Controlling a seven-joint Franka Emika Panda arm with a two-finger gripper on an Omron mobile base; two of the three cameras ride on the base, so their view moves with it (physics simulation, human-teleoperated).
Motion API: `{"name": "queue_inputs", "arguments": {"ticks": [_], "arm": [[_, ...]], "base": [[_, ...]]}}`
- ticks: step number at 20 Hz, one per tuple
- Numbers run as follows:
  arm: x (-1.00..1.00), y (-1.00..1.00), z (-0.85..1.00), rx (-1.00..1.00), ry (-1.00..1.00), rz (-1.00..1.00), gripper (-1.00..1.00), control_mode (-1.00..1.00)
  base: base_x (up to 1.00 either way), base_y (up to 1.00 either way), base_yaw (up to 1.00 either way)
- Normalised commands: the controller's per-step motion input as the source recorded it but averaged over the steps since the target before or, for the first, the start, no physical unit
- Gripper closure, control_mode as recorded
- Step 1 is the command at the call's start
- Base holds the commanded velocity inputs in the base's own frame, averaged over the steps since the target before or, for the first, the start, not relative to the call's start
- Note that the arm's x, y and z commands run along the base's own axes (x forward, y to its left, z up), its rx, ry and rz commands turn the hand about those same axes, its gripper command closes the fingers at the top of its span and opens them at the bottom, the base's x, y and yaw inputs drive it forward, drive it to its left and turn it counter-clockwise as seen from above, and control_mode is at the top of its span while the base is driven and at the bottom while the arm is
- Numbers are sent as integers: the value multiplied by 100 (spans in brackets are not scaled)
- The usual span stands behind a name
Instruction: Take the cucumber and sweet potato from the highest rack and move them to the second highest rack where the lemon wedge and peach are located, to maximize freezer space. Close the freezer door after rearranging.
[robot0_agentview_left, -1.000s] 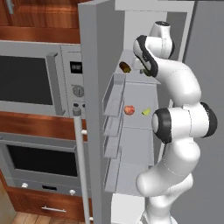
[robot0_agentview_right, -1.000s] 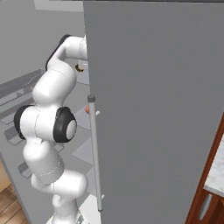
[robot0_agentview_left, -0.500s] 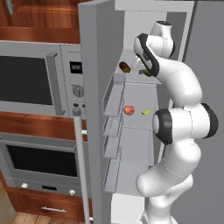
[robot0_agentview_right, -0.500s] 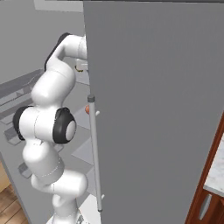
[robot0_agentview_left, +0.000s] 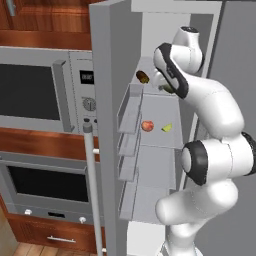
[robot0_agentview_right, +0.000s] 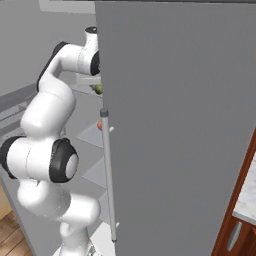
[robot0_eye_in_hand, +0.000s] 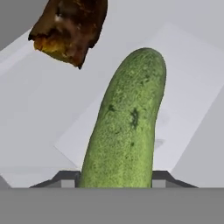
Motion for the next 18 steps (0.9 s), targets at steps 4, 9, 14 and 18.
{"name": "queue_inputs", "arguments": {"ticks": [4,9,14,18], "arm": [[-81,15,-19,-1,-1,0,100,-100],[-90,12,-28,-1,-1,0,100,-100],[-88,8,-43,0,0,0,100,-100],[-71,3,-56,-2,3,0,100,-100]], "base": [[0,0,0],[0,0,0],[0,0,0],[0,0,0]]}}
